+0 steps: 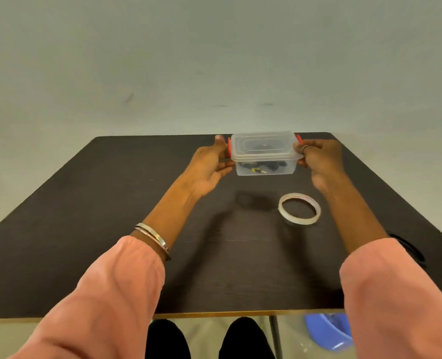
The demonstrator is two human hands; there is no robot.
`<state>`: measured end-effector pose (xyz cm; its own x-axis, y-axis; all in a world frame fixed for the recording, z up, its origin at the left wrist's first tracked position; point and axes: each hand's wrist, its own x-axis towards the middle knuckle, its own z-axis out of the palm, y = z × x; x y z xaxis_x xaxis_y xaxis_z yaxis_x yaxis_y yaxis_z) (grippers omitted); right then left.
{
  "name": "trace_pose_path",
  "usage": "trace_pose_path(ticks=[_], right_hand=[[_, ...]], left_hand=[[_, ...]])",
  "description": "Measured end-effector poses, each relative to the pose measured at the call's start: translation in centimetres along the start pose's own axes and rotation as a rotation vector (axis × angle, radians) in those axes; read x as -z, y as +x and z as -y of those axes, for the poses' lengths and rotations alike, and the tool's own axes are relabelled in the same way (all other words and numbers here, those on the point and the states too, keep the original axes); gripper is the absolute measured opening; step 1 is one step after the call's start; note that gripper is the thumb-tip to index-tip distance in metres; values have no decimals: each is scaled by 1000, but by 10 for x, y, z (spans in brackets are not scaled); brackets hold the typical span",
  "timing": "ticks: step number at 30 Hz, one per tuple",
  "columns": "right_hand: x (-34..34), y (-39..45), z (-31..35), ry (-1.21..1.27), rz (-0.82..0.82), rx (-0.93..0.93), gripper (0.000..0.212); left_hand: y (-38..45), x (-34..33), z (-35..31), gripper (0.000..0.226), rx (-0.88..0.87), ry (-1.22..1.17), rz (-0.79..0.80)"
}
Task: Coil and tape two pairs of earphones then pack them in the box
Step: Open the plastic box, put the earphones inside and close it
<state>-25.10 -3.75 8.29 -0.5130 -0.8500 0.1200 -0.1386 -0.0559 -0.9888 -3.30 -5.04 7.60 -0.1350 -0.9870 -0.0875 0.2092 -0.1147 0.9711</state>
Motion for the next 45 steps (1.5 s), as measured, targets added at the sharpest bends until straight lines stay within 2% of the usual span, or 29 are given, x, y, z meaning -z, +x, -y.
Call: trace_pose_path(ticks=[10, 13, 17, 20, 23, 25, 27, 29, 30, 33, 35, 37, 40, 45], right_hand=[[93, 74, -34, 2, -116, -73, 18], [102, 87, -46, -35, -127, -89, 16], [103, 92, -58, -53, -142, -98, 24], [103, 91, -66, -83, -127, -108, 28], [106, 87, -67, -137, -163, -112, 36], [111, 79, -63, -218, -233, -82, 37], [117, 64, -59, -316, -258, -13, 27], [122, 44, -57, -421, -194, 22, 20], [123, 33, -57, -491, -144, 9, 23], [124, 2, -61, -863, -8, -123, 49], [121, -16, -66, -1065, -4, -203, 60], [117, -29, -72, -1149, -35, -172, 56], [116, -34, -78, -1102, -44, -46, 39], [127, -23, -83, -980, -105, -27, 41]], left_hand=[[35, -110, 29, 78, 153, -26, 211], [47, -126, 39, 79, 169, -36, 233], [59, -134, 51, 79, 175, -23, 269], [60, -133, 57, 69, 153, 27, 311], [49, -131, 60, 56, 6, 252, 287], [37, -126, 62, 49, -216, 604, 176], [21, -116, 66, 35, -458, 943, 105], [2, -107, 71, 25, -582, 1167, 139], [-9, -103, 74, 27, -603, 1256, 183], [-36, -100, 86, 39, -644, 1501, 272], [-46, -103, 94, 34, -670, 1560, 258], [-52, -108, 100, 26, -671, 1561, 213], [-56, -118, 104, 22, -673, 1508, 181], [-54, -146, 108, 20, -713, 1456, 176]])
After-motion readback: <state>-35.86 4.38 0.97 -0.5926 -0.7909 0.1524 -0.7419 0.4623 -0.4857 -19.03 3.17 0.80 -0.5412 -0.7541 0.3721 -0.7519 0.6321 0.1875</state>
